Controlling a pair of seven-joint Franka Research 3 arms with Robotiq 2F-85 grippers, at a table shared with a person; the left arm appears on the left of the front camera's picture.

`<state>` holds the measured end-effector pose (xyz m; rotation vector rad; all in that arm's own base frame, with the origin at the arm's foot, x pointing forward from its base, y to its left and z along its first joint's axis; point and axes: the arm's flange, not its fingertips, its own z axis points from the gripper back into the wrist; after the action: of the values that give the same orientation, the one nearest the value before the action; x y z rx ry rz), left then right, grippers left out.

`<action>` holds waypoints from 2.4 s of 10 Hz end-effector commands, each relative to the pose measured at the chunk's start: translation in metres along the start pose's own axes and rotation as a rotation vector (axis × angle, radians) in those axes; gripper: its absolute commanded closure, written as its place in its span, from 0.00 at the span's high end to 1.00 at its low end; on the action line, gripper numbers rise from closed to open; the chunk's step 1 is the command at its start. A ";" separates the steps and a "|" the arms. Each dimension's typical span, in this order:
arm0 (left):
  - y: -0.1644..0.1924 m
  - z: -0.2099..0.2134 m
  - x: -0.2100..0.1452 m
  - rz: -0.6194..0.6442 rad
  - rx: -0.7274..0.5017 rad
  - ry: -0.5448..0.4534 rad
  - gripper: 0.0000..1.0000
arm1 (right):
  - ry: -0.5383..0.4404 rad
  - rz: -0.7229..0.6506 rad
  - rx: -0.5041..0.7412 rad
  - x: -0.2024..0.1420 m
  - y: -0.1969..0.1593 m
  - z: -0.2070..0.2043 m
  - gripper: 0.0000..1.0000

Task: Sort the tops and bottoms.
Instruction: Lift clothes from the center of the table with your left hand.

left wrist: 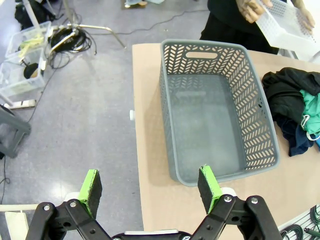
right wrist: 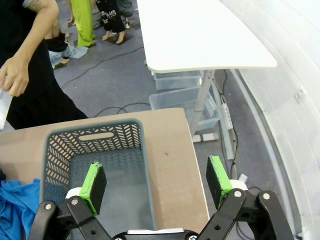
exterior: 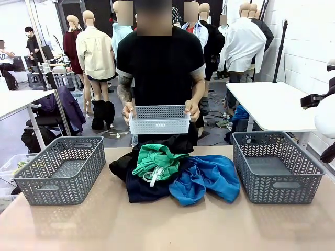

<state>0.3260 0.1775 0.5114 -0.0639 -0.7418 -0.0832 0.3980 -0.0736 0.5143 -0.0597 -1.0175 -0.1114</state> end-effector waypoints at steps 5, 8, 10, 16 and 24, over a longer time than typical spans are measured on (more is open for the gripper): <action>0.003 0.001 -0.002 -0.014 -0.001 -0.003 1.00 | 0.008 0.003 0.000 0.000 0.000 0.000 1.00; 0.003 0.001 -0.002 -0.014 -0.001 -0.003 1.00 | 0.008 0.003 0.000 0.000 0.000 0.000 1.00; 0.003 0.001 -0.002 -0.014 -0.001 -0.003 1.00 | 0.008 0.003 0.000 0.000 0.000 0.000 1.00; 0.003 0.001 -0.002 -0.014 -0.001 -0.003 1.00 | 0.008 0.003 0.000 0.000 0.000 0.000 1.00; 0.003 0.001 -0.002 -0.014 -0.001 -0.003 1.00 | 0.008 0.003 0.000 0.000 0.000 0.000 1.00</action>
<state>0.3260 0.1775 0.5114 -0.0638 -0.7418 -0.0832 0.3980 -0.0736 0.5143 -0.0597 -1.0175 -0.1114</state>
